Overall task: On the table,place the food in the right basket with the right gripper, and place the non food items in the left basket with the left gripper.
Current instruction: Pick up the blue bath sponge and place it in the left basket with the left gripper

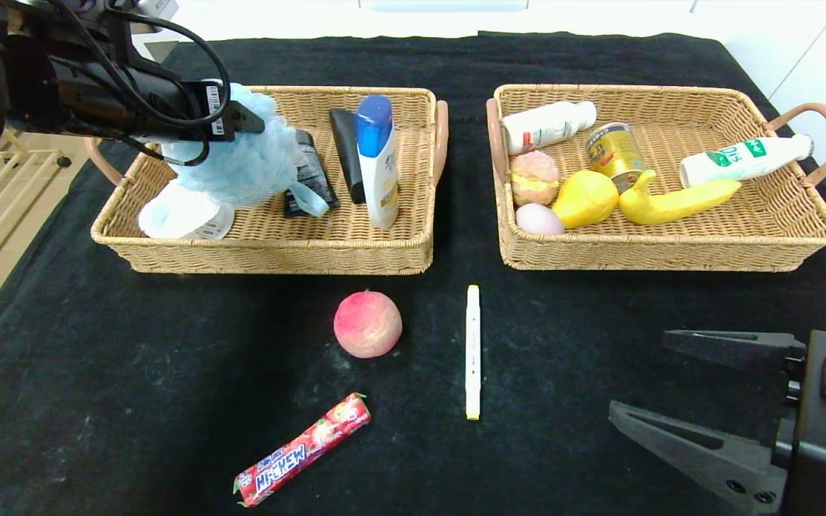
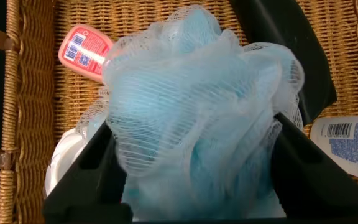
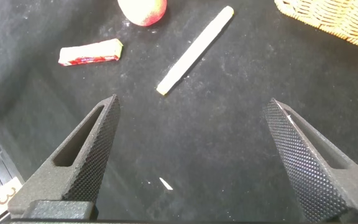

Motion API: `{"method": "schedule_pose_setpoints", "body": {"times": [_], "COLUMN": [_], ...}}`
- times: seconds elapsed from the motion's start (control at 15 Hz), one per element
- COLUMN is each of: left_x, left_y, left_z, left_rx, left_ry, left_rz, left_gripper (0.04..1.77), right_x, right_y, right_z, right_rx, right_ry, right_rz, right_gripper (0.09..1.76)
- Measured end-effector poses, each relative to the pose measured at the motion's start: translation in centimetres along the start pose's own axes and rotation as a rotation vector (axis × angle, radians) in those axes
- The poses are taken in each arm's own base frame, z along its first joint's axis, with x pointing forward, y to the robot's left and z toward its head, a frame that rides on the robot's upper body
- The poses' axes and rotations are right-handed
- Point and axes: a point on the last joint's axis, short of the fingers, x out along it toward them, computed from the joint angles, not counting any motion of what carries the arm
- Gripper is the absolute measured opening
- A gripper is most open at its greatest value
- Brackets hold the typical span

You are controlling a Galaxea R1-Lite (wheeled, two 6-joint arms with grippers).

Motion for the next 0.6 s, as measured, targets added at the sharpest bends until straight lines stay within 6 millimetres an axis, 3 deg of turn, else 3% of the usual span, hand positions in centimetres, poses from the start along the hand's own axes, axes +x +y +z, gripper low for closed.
{"method": "schedule_pose_setpoints", "body": {"times": [0.6], "left_x": [-0.31], "left_y": [-0.11], "left_z": [-0.16], "left_rx": [0.002], "left_ry": [0.007], "left_rz": [0.001], "left_gripper": [1.60], "right_x": [-0.14], "right_y": [0.02], "right_z": [0.02], "right_rx": [-0.003], "right_ry": [-0.004], "right_rz": [0.002], "right_gripper": [1.71]}}
